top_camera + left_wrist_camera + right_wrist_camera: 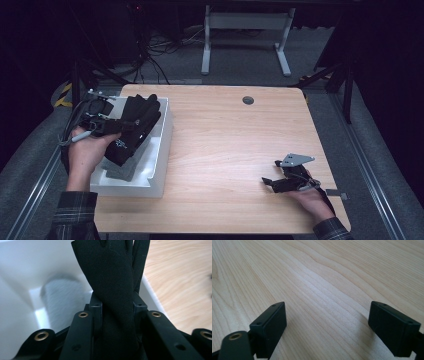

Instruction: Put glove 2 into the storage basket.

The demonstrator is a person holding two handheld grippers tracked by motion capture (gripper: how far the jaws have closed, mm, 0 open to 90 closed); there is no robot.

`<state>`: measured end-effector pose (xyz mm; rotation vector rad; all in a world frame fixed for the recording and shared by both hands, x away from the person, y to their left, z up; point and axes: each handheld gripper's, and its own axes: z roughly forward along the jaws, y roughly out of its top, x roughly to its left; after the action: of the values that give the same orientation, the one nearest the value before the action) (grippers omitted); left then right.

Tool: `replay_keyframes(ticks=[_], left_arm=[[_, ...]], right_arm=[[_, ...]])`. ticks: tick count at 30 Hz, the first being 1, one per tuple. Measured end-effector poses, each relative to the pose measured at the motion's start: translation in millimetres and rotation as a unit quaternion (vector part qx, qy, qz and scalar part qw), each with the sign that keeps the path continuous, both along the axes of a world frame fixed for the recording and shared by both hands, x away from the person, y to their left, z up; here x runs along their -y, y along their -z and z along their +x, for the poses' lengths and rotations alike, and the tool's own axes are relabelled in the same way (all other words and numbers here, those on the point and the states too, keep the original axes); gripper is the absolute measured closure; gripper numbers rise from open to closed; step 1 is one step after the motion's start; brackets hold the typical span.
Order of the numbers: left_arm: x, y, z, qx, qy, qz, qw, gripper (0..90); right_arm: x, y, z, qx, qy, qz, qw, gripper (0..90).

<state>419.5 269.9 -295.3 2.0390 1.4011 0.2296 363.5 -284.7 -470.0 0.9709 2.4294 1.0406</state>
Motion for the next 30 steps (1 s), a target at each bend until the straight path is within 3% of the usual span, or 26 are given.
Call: replay_keyframes(ticks=[10, 11, 15, 16, 17, 20, 25, 28, 30], left_arm=[[-21.6, 51.0, 20.3, -0.048, -0.044, 0.003, 0.9978, 70.5], [-21.6, 51.0, 20.3, -0.048, -0.044, 0.003, 0.9978, 70.3], [-23.8, 70.5, 26.9, -0.061, -0.055, 0.020, 0.9964, 69.5], [-23.6, 72.7, 27.7, -0.063, -0.059, 0.034, 0.9957, 69.1], [-21.7, 73.1, 27.8, -0.060, -0.063, 0.049, 0.9951, 68.6], [-18.9, 74.2, 28.8, -0.057, -0.065, 0.062, 0.9944, 63.8], [-20.8, 70.5, 27.7, -0.048, -0.082, 0.065, 0.9933, 46.1], [-21.3, 66.2, 26.4, -0.039, -0.083, 0.061, 0.9939, 38.1], [-20.1, 61.3, 25.5, -0.029, -0.086, 0.069, 0.9935, 31.4]], right_arm=[[0.0, 0.0, 0.0, 0.000, 0.000, 0.000, 1.0000, 15.4], [0.0, 0.0, 0.0, 0.000, 0.000, 0.000, 1.0000, 15.4], [0.0, 0.0, 0.0, 0.000, 0.000, 0.000, 1.0000, 15.4], [0.0, 0.0, 0.0, 0.000, 0.000, 0.000, 1.0000, 15.4], [0.0, 0.0, 0.0, 0.000, 0.000, 0.000, 1.0000, 15.4], [0.0, 0.0, 0.1, 0.000, 0.000, 0.000, 1.0000, 15.4], [0.0, 0.0, 0.0, 0.000, 0.000, 0.000, 1.0000, 15.4], [0.0, 0.0, 0.0, 0.000, 0.000, 0.000, 1.0000, 15.4], [0.0, 0.0, 0.0, 0.000, 0.000, 0.000, 1.0000, 15.4]])
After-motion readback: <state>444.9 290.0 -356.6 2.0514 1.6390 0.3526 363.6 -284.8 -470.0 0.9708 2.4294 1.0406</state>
